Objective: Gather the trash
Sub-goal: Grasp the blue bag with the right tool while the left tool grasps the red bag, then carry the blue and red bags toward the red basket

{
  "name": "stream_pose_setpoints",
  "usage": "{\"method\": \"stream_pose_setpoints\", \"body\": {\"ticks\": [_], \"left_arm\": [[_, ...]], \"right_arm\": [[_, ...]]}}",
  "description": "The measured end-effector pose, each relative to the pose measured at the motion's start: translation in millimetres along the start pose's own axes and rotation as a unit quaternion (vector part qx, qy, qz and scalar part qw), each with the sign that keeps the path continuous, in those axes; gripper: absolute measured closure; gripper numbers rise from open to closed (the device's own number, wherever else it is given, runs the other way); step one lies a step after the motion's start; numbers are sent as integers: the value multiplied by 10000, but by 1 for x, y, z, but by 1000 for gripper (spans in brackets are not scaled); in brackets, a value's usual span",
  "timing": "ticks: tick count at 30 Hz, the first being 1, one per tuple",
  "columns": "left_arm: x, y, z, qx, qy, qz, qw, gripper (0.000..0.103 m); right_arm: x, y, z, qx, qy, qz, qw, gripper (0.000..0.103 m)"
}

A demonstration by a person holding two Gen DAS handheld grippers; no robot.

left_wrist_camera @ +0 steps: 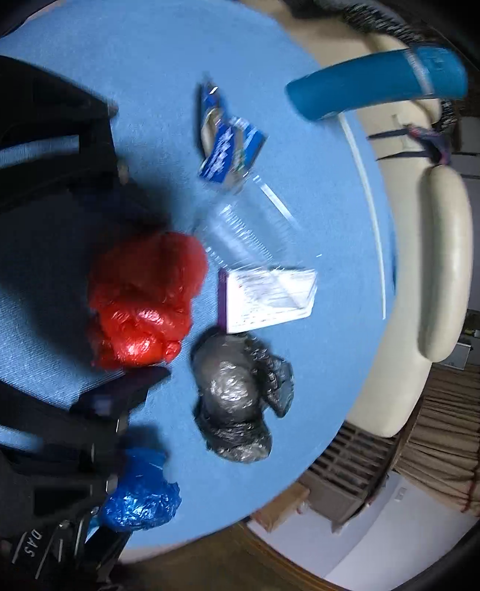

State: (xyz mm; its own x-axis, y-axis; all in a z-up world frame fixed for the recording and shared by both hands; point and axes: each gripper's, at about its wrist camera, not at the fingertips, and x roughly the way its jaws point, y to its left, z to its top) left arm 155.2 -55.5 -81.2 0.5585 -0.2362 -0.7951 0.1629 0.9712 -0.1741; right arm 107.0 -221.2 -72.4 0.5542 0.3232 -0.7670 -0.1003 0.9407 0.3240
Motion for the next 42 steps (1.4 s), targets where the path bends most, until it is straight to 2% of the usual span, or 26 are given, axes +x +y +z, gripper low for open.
{"method": "stream_pose_setpoints", "body": {"ticks": [2, 4, 20, 30, 42], "left_arm": [[-8, -1, -4, 158, -98, 171, 9997, 39], [-19, 1, -9, 199, -154, 132, 9996, 39], [-99, 23, -71, -157, -568, 264, 9979, 39], [-142, 15, -85, -118, -955, 220, 9951, 39], [-162, -7, -92, 73, -1118, 144, 9936, 39]], "right_arm": [[-1, 0, -1, 11, -20, 3, 10000, 41], [-3, 2, -2, 39, -52, 18, 10000, 41], [-60, 34, -30, -97, -506, 120, 9986, 41], [-95, 39, -54, -35, -756, 177, 9970, 41], [-126, 23, -64, 196, -1002, 215, 9945, 41]]}}
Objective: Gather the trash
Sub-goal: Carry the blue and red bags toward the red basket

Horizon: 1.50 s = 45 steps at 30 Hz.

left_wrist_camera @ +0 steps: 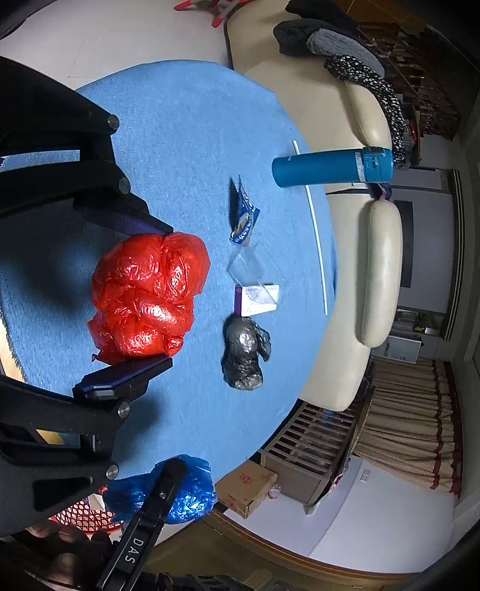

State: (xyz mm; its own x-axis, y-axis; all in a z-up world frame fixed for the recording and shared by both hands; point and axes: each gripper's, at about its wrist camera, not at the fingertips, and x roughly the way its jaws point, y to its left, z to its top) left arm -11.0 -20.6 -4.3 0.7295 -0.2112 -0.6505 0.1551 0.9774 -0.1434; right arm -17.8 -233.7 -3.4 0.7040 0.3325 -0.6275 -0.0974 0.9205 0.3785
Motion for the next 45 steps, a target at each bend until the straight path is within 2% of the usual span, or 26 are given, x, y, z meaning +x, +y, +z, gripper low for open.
{"method": "stream_pose_setpoints", "body": {"ticks": [18, 32, 45], "left_arm": [[-43, -16, 9, 191, -477, 14, 9987, 39], [-33, -40, 1, 450, -332, -105, 9984, 39], [-27, -69, -2, 817, -246, -163, 9962, 39]], "right_arm": [[-35, -9, 4, 187, -362, 141, 9991, 41], [-34, -33, -6, 476, -369, 33, 9982, 41], [-53, -76, -11, 946, -634, -70, 9935, 41]]}}
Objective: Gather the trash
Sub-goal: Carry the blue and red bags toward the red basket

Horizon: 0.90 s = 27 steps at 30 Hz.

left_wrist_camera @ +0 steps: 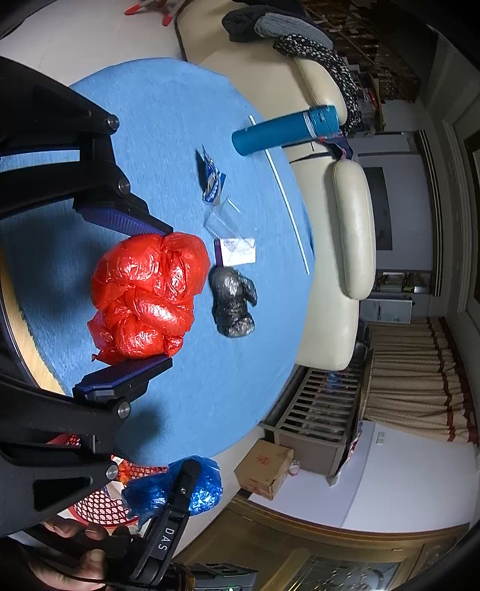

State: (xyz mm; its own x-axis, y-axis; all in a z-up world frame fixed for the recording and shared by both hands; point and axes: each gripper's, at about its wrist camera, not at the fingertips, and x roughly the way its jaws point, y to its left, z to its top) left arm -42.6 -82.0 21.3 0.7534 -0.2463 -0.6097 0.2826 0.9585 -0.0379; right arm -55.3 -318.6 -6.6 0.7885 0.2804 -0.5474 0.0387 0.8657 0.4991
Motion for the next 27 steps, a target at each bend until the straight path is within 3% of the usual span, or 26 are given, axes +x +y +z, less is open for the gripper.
{"method": "stream_pose_setpoints", "body": {"ticks": [14, 27], "left_arm": [[22, -67, 3, 654, 211, -440, 9967, 39], [52, -125, 11, 1025, 308, -1053, 9887, 39]], "right_arm": [[-37, -82, 1, 709, -341, -380, 9962, 41], [-65, -176, -7, 1229, -340, -1405, 9818, 41]]}}
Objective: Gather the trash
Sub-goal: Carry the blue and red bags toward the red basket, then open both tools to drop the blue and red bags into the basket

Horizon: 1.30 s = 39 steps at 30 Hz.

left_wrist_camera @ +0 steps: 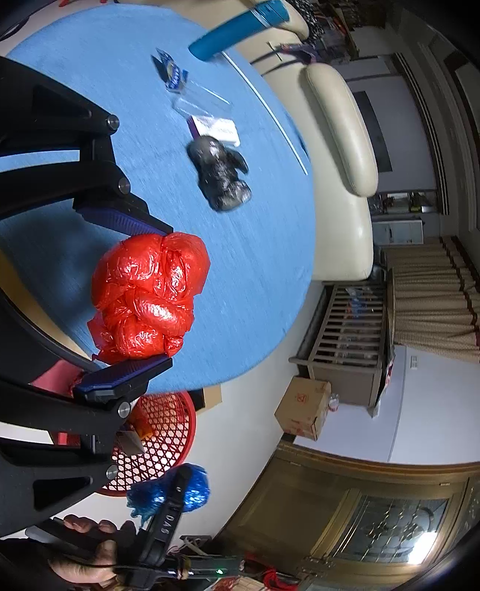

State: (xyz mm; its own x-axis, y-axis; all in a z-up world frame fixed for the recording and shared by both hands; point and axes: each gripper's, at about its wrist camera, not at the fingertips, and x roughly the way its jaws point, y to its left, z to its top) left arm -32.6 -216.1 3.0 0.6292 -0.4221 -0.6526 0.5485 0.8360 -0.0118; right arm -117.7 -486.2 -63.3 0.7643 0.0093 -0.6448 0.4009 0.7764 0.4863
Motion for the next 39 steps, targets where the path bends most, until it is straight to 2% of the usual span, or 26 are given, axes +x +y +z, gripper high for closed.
{"method": "stream_pose_setpoints", "body": {"ticks": [7, 16, 19, 21, 25, 31, 36, 39], "left_arm": [[15, -16, 9, 144, 37, -262, 9995, 39], [25, -38, 12, 337, 98, -526, 9980, 39], [29, -45, 13, 412, 135, -585, 9973, 39], [32, -49, 13, 451, 166, -626, 9969, 39], [38, -59, 14, 574, 242, -752, 9952, 39], [49, -90, 10, 922, 433, -1079, 9889, 39], [62, -125, 5, 1125, 722, -1594, 9781, 39], [70, -143, 1, 1231, 876, -1842, 9712, 35]], "right_arm": [[11, -23, -4, 57, 222, -311, 9993, 41], [35, -24, 6, -8, 403, -439, 9982, 41], [51, -26, 11, 54, 599, -511, 9969, 36], [57, -30, 11, 137, 653, -610, 9959, 24], [51, -40, 11, 275, 594, -662, 9957, 22], [20, -57, 19, 543, 180, -804, 9951, 22], [-8, -72, 25, 714, -158, -885, 9934, 22], [-23, -82, 29, 830, -300, -939, 9917, 22]]}}
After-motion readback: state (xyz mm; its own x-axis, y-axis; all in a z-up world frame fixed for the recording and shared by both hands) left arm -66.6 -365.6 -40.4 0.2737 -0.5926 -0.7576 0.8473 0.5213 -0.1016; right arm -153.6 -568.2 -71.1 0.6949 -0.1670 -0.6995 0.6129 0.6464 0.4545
